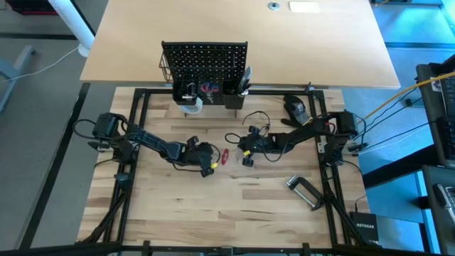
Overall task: Hang tools onto peg board
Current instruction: Put the silver hanger hook into the left black bin on the peg board
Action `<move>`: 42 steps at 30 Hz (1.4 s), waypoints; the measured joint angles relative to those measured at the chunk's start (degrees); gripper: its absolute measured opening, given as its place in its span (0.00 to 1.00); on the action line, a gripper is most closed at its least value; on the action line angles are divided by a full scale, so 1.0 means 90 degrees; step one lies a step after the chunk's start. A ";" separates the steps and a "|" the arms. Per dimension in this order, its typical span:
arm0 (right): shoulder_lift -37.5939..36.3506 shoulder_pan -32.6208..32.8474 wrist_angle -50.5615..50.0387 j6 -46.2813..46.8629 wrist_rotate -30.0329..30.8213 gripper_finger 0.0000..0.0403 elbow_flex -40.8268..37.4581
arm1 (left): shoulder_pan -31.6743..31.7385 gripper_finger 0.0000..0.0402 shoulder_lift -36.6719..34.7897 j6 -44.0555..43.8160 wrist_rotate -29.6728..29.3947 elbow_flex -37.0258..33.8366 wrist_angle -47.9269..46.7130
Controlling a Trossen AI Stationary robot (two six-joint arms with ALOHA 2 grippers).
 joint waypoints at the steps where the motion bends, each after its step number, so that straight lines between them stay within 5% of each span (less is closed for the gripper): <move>1: 0.0005 0.0011 -0.0026 0.0000 -0.0019 0.01 0.0002 | -0.0008 0.36 -0.0021 0.0025 -0.0013 -0.0002 -0.0007; 9: -0.0017 0.0407 -0.0255 0.0167 -0.0295 0.01 0.0140 | -0.0414 0.36 -0.0416 0.0254 -0.0053 -0.0076 0.0082; 16: 0.0020 0.0717 -0.1011 0.1047 -0.0415 0.01 0.0680 | -0.0680 0.36 -0.0620 0.0114 0.0259 -0.0054 0.1380; 22: -0.0101 0.1093 -0.2005 0.0639 -0.0359 0.01 0.1111 | -0.0685 0.36 -0.0261 0.0064 0.0884 -0.0038 0.2437; 27: -0.0446 0.1301 -0.2606 0.0857 0.0334 0.01 0.1142 | -0.0557 0.36 0.0149 -0.0134 0.0877 -0.0037 0.2511; 37: 0.0077 0.1554 -0.2147 0.0961 -0.0156 0.01 0.1161 | 0.0098 0.36 0.0074 -0.0471 0.0806 -0.0014 0.1037; 42: 0.0244 0.1552 -0.1956 0.0949 -0.0182 0.01 0.1168 | -0.0122 0.36 -0.0113 -0.0400 0.0971 -0.0051 0.1637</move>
